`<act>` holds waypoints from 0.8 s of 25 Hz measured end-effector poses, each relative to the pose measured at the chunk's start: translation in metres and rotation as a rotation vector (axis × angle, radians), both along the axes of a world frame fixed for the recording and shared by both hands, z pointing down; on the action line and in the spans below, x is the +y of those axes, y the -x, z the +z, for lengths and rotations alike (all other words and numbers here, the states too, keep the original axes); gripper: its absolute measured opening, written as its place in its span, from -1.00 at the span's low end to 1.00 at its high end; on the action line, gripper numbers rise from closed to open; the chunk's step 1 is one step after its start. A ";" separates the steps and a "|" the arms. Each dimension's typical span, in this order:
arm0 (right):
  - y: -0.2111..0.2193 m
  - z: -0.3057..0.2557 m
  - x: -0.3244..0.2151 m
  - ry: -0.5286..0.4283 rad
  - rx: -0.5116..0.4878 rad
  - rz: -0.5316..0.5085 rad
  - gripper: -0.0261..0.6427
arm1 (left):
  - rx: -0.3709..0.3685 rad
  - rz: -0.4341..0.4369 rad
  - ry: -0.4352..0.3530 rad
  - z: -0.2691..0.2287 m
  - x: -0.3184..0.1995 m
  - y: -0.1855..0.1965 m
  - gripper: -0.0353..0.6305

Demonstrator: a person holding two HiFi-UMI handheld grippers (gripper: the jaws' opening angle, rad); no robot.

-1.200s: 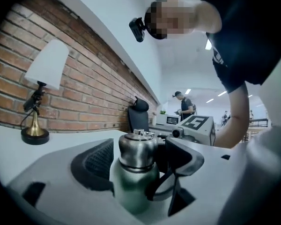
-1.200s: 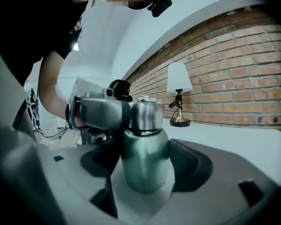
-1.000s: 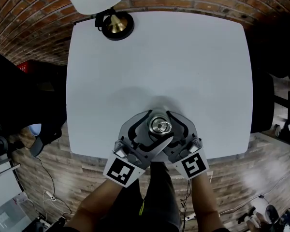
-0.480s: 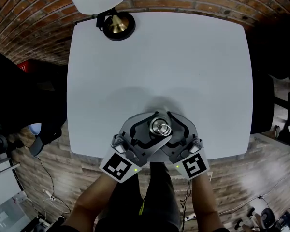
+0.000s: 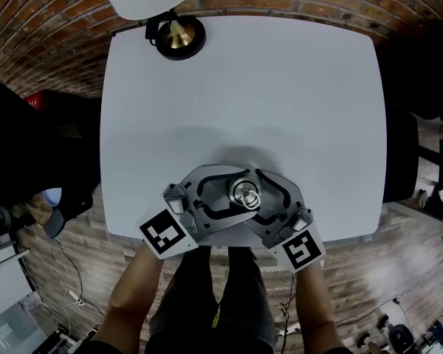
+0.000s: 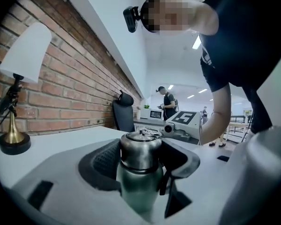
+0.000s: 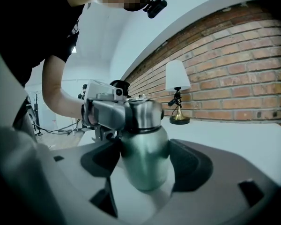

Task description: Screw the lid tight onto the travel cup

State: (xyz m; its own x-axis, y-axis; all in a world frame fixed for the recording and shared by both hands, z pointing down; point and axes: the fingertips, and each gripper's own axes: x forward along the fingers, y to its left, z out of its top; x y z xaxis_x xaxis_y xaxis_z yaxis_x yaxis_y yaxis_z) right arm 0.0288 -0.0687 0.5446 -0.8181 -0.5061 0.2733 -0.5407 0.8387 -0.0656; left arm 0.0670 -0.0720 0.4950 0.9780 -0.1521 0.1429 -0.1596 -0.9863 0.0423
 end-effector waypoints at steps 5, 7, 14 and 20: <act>-0.008 -0.006 0.002 -0.033 0.046 0.038 0.01 | 0.021 -0.050 -0.014 -0.001 -0.001 -0.001 -0.08; -0.015 -0.008 0.004 -0.024 0.049 0.048 0.01 | 0.031 -0.054 -0.004 0.000 -0.001 -0.001 -0.08; -0.034 -0.003 0.016 0.038 0.046 0.097 0.01 | 0.068 -0.072 0.100 0.000 0.002 0.002 0.12; -0.044 -0.008 0.024 0.060 0.015 0.148 0.01 | 0.077 -0.175 0.183 -0.003 0.007 0.033 0.13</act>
